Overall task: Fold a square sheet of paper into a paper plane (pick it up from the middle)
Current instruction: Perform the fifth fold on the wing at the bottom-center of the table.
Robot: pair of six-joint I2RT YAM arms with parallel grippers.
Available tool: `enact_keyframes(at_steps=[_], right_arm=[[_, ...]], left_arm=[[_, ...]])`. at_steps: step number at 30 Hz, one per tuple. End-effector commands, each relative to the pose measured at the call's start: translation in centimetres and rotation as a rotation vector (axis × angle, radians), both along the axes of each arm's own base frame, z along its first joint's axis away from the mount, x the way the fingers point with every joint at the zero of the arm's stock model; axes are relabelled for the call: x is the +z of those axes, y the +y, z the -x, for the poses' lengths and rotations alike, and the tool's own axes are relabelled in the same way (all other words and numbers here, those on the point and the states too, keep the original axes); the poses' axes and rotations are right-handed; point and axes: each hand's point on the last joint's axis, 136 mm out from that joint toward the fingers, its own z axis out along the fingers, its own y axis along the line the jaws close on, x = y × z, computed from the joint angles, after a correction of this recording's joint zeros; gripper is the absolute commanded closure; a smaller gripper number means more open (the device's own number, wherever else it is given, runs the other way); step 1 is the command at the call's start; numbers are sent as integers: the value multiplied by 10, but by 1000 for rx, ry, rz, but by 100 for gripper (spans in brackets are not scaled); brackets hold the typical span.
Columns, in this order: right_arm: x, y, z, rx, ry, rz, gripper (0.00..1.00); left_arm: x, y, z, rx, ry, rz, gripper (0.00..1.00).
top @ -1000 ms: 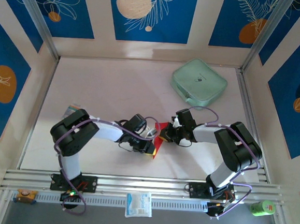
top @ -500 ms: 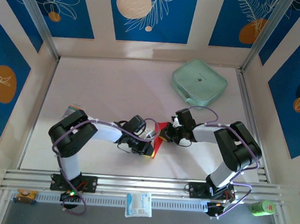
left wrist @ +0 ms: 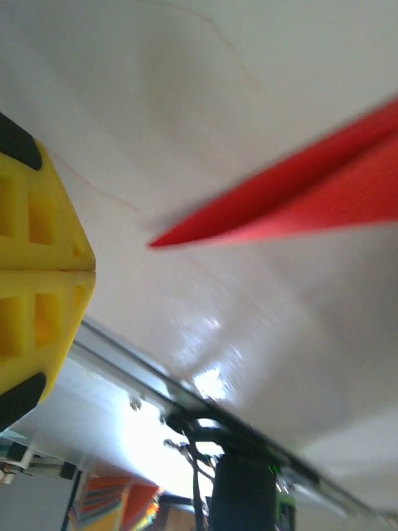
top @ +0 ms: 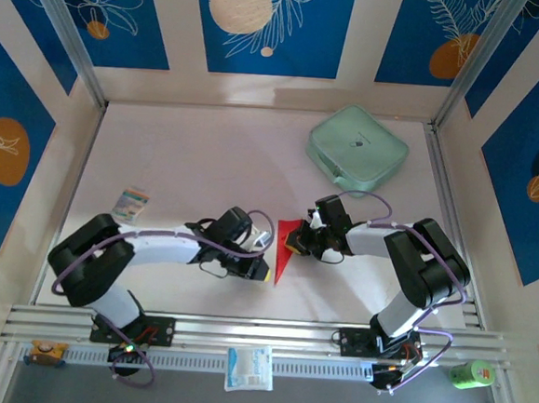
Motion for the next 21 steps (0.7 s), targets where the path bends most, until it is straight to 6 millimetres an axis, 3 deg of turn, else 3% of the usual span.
enact_keyframes(at_steps=[1, 4, 10, 17, 21], right_arm=[[-36, -25, 21, -47, 120, 150, 91], [-37, -25, 21, -47, 123, 150, 91], [-36, -24, 21, -46, 124, 146, 91], [-35, -24, 22, -47, 125, 148, 91], [-36, -24, 22, -49, 124, 150, 91]], left_arm=[[21, -15, -21, 41, -38, 79, 98], [26, -36, -29, 22, 3, 140, 100], [9, -56, -43, 33, 50, 147, 100], [-2, -65, -49, 25, 63, 134, 98], [-23, -56, -46, 24, 71, 56, 98]])
